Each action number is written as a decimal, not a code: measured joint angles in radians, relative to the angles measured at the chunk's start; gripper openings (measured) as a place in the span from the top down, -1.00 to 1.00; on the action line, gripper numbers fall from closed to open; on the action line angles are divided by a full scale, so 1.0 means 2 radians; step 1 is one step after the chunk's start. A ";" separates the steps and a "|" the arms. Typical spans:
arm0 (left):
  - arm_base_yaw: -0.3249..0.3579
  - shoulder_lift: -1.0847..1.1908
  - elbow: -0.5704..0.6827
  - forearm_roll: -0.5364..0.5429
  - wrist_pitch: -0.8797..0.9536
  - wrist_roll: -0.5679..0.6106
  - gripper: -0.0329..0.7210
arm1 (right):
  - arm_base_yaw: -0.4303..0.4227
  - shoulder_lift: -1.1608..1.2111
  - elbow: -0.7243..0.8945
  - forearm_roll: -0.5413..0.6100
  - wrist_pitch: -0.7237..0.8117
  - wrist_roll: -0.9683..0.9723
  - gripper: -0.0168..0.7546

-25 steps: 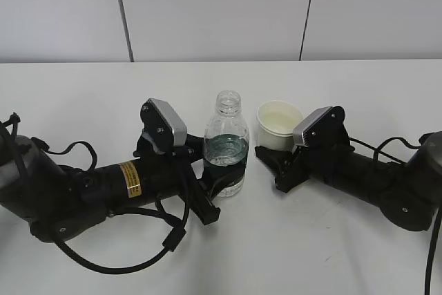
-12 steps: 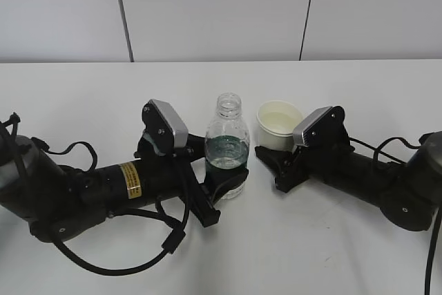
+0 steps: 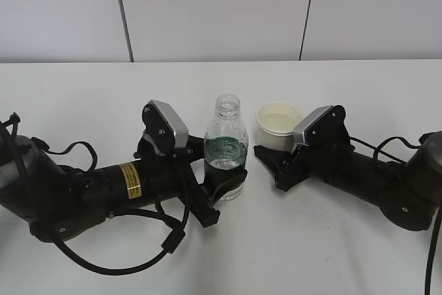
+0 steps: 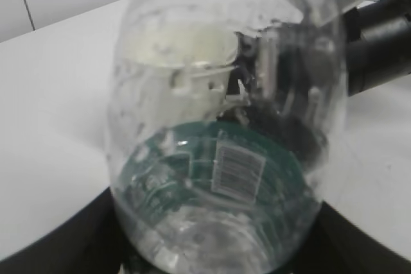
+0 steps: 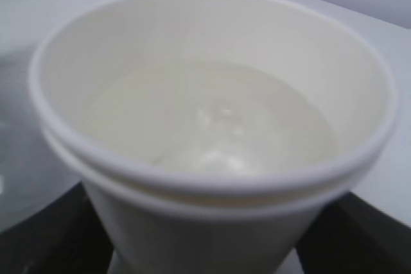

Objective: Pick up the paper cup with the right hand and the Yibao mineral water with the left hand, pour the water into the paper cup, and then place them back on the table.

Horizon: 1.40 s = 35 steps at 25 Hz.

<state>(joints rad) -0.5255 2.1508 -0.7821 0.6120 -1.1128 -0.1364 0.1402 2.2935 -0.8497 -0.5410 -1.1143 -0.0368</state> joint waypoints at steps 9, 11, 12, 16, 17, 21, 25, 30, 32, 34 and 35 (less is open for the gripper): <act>0.000 0.000 0.000 -0.003 0.018 0.000 -0.28 | 0.000 0.000 0.000 0.001 -0.002 0.000 -0.57; 0.000 0.000 0.000 -0.006 0.028 0.000 -0.34 | 0.000 0.000 0.000 0.001 -0.002 0.000 -0.57; 0.000 0.000 0.000 -0.006 0.031 0.000 -0.40 | 0.000 0.000 0.000 0.002 -0.002 0.000 -0.57; 0.000 0.000 0.000 -0.007 0.033 0.000 -0.52 | 0.000 0.000 0.000 0.002 -0.002 0.000 -0.57; 0.000 0.000 0.000 -0.007 0.033 0.000 -0.53 | 0.000 0.000 0.000 0.002 -0.003 0.001 -0.57; 0.000 0.000 0.000 -0.007 0.033 -0.011 -0.55 | 0.000 0.000 0.003 0.002 -0.003 0.015 -0.57; 0.000 0.000 0.000 -0.007 0.033 -0.021 -0.55 | 0.000 0.000 0.020 0.012 -0.004 0.018 -0.58; 0.000 -0.006 0.012 -0.012 0.045 -0.022 -0.55 | 0.000 0.000 0.040 0.022 -0.012 0.018 -0.58; 0.000 -0.013 0.019 -0.017 0.048 -0.022 -0.55 | 0.000 0.000 0.045 0.025 -0.014 0.018 -0.58; 0.000 -0.018 0.024 -0.019 0.050 -0.022 -0.55 | 0.000 0.000 0.049 0.027 -0.016 0.015 -0.58; 0.000 -0.020 0.026 -0.019 0.050 -0.022 -0.55 | 0.000 0.000 0.051 0.029 -0.019 0.015 -0.58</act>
<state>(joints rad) -0.5255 2.1112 -0.7296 0.5732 -1.0127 -0.1803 0.1402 2.2935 -0.7473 -0.4838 -1.1515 -0.0063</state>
